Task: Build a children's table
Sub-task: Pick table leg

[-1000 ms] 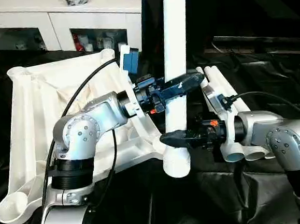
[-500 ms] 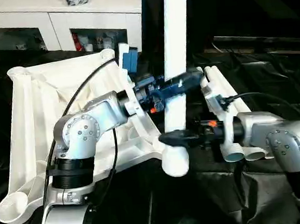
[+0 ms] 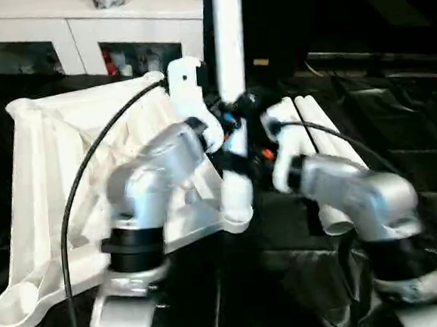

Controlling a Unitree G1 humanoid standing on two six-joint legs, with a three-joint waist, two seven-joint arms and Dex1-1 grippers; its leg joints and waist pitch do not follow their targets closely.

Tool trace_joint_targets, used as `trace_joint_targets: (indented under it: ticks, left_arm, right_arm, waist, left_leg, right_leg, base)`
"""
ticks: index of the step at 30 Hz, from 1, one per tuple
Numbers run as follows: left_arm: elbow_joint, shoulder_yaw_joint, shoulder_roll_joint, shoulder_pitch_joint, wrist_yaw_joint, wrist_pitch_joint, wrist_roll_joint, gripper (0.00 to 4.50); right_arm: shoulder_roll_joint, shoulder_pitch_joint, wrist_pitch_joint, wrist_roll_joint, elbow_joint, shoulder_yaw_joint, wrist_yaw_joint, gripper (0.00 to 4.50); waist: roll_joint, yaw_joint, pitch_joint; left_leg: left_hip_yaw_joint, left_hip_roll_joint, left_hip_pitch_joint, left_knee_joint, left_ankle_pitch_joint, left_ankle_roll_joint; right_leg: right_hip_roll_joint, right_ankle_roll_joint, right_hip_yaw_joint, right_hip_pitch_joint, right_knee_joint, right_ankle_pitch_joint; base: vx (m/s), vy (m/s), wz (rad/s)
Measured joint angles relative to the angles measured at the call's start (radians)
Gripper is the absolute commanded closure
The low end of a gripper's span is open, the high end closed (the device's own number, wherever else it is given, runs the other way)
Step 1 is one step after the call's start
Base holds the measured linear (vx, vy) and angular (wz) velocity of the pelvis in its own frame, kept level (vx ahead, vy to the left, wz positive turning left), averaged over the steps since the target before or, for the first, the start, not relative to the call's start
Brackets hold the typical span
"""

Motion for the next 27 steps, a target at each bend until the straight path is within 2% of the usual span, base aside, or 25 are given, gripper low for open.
trace_joint_targets:
  ticks: [3,5,6,11,12,13,15,20,27]
  left_arm:
    - [0.002,0.007,-0.009,0.000,0.046,-0.018,0.023,1.93]
    - [0.002,0.009,-0.017,0.000,0.063,-0.026,0.034,2.03]
    - [0.001,0.009,-0.019,0.000,0.066,-0.027,0.037,2.28]
    - [0.001,0.004,-0.028,0.000,0.079,-0.029,0.042,2.53]
    - [0.000,0.003,-0.028,0.001,0.076,-0.032,0.041,2.62]
    - [0.000,0.001,-0.028,0.001,0.073,-0.034,0.041,2.61]
    - [0.000,0.000,-0.021,0.008,0.032,-0.040,0.032,2.62]
    - [0.000,-0.014,0.013,0.027,-0.108,-0.057,-0.016,2.65]
    - [-0.005,-0.061,0.098,0.053,-0.403,-0.018,-0.144,2.65]
  right_arm:
    - [0.014,-0.004,-0.009,-0.015,0.000,0.006,-0.027,2.64]
    - [0.025,-0.007,-0.009,-0.024,0.001,0.009,-0.044,2.64]
    - [0.028,-0.007,-0.009,-0.028,0.001,0.010,-0.047,2.64]
    - [0.034,-0.007,-0.015,-0.040,0.002,0.018,-0.069,2.64]
    - [0.034,-0.007,-0.018,-0.041,0.003,0.018,-0.069,2.08]
    - [0.034,-0.008,-0.020,-0.041,0.007,0.018,-0.067,1.94]
    - [0.032,-0.009,-0.021,-0.029,0.011,0.001,-0.058,1.88]
    - [-0.027,0.001,-0.012,0.009,-0.002,-0.017,0.030,1.30]
    - [-0.155,0.067,0.004,0.085,-0.047,-0.012,0.234,1.20]
  waist:
    - [0.000,-0.002,0.000]
    - [0.000,-0.002,0.000]
    - [0.000,-0.002,0.000]
    - [0.000,-0.003,0.000]
    - [0.000,-0.003,0.000]
    - [0.000,-0.003,0.000]
    - [0.000,-0.002,0.000]
    - [0.000,0.000,0.000]
    - [0.001,0.002,0.001]
  left_leg:
    - [0.000,0.000,0.000,0.000,0.000,0.000]
    - [0.000,0.000,0.000,0.000,0.000,0.000]
    - [0.000,0.000,-0.001,0.000,0.000,0.000]
    - [0.000,0.000,0.000,0.000,0.000,0.000]
    - [0.000,0.000,0.000,0.000,0.000,0.000]
    - [0.000,0.000,0.000,0.000,0.000,0.000]
    - [0.000,0.000,0.000,0.000,0.000,0.000]
    - [0.000,-0.001,-0.001,0.000,0.000,0.000]
    - [0.000,-0.001,0.000,0.000,0.000,0.000]
  right_leg:
    - [0.000,0.000,0.000,0.000,0.000,0.000]
    - [0.000,0.000,0.000,0.000,-0.001,0.000]
    - [0.000,0.001,0.000,0.000,-0.001,0.000]
    - [0.000,0.002,0.000,0.000,-0.001,0.001]
    - [0.000,0.002,0.000,0.000,-0.001,0.001]
    - [0.000,0.002,0.000,0.000,-0.001,0.001]
    - [0.000,0.002,0.000,0.000,-0.001,0.001]
    - [-0.001,0.002,0.000,0.000,-0.001,0.001]
    - [-0.001,0.002,0.000,0.000,-0.001,0.001]
  base:
    - [0.000,0.000,0.00]
    - [0.000,0.000,0.00]
    - [0.000,0.000,0.00]
    - [0.000,0.000,0.00]
    - [0.000,0.000,0.00]
    - [0.000,0.000,0.00]
    - [0.000,0.000,0.00]
    - [0.000,0.000,0.00]
    - [0.000,0.000,0.00]
